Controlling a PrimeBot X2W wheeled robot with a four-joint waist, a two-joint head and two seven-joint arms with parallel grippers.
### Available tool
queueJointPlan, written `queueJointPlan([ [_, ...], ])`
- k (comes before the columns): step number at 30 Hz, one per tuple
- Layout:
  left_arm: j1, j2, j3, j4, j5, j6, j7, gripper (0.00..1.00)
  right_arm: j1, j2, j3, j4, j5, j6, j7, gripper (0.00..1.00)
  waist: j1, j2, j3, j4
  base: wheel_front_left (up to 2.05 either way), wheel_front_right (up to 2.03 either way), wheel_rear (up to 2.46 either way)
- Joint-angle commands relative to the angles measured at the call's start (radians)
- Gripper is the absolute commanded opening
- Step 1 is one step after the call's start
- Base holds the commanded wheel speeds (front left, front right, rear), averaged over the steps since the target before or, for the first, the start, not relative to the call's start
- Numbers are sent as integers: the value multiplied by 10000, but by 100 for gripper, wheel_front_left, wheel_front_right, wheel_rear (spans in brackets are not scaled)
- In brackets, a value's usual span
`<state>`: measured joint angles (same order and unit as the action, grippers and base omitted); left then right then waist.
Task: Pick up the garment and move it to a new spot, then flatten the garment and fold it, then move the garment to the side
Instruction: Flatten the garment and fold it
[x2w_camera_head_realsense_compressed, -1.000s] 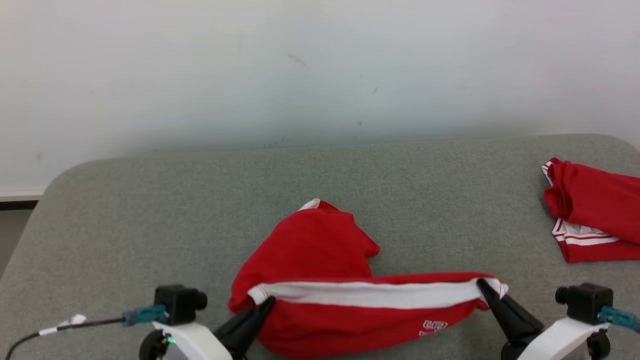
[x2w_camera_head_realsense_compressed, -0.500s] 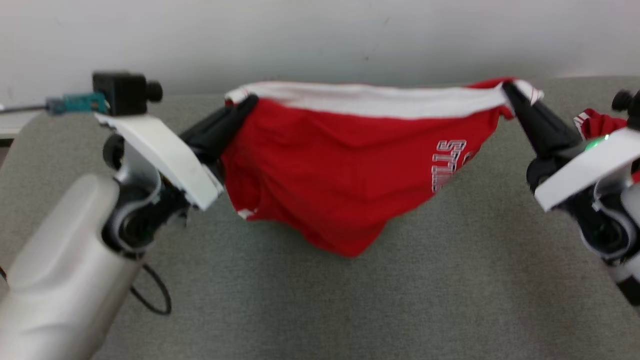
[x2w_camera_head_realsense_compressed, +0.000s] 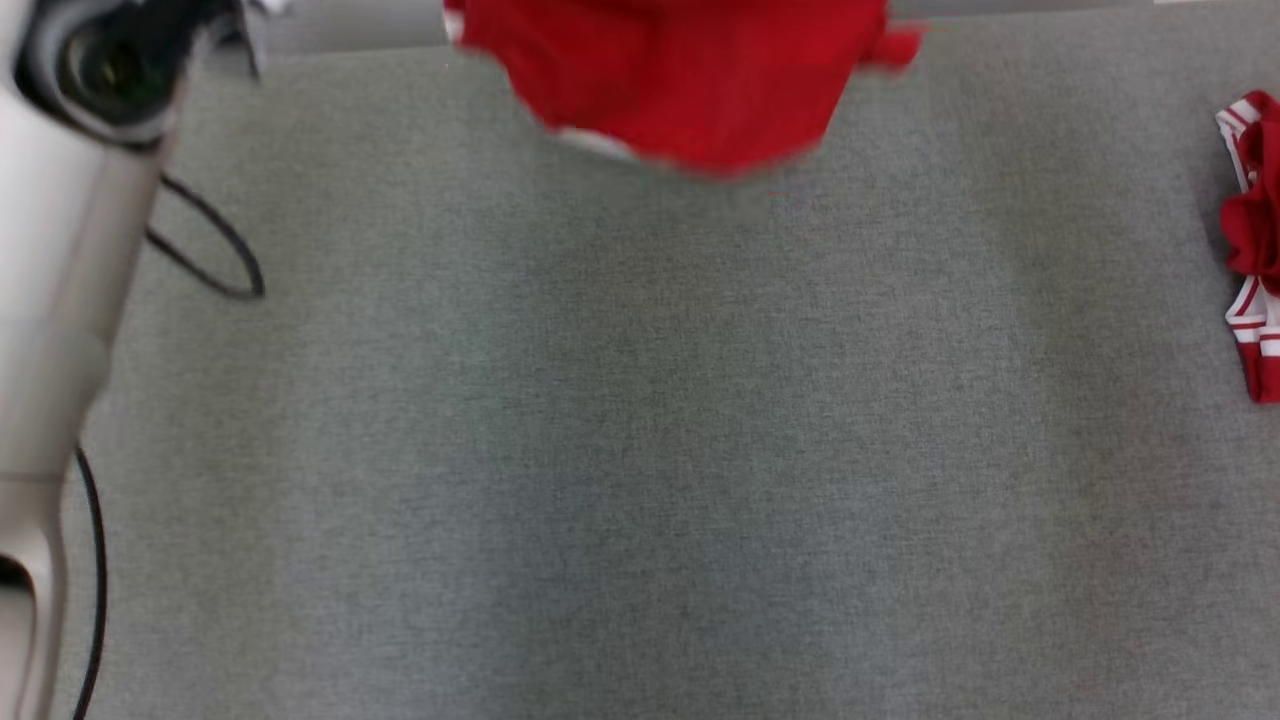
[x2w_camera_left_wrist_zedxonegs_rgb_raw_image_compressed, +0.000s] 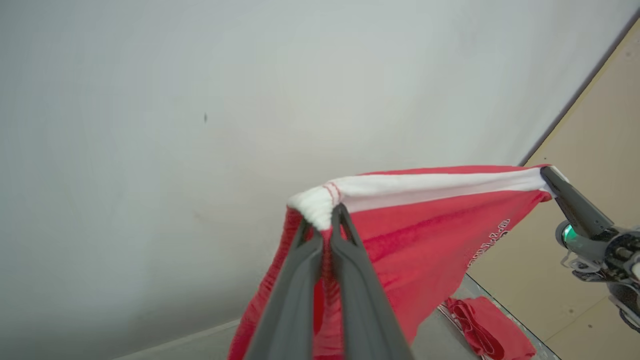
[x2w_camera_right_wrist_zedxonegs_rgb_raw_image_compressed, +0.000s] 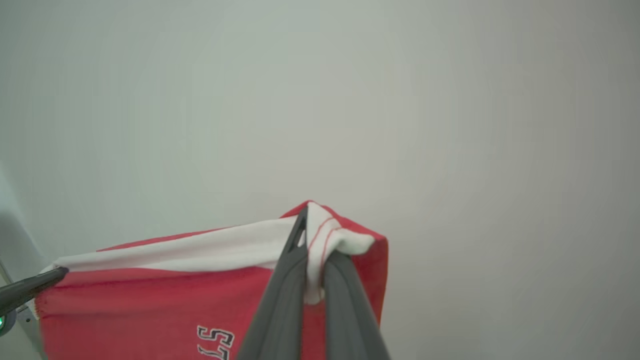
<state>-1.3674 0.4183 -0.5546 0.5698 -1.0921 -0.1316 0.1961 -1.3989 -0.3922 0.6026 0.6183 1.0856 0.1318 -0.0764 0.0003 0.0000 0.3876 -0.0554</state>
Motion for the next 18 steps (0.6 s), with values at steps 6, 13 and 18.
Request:
queueJointPlan([
  [6,-1408,-136,-163,721,-85,19,-1413,0,-1686,-43,131,560,-552,-28,-848,0,-3,0,398,-179,0,0,0],
  [13,-805,180,-1202,533,-988,19,-1343,0,-938,-320,1234,285,-195,-26,-528,0,-3,0,600,-249,0,0,0],
  [18,367,751,-2203,-16,-1761,18,-749,0,403,-927,2223,-522,294,-26,-252,0,-3,0,415,-309,0,0,0],
])
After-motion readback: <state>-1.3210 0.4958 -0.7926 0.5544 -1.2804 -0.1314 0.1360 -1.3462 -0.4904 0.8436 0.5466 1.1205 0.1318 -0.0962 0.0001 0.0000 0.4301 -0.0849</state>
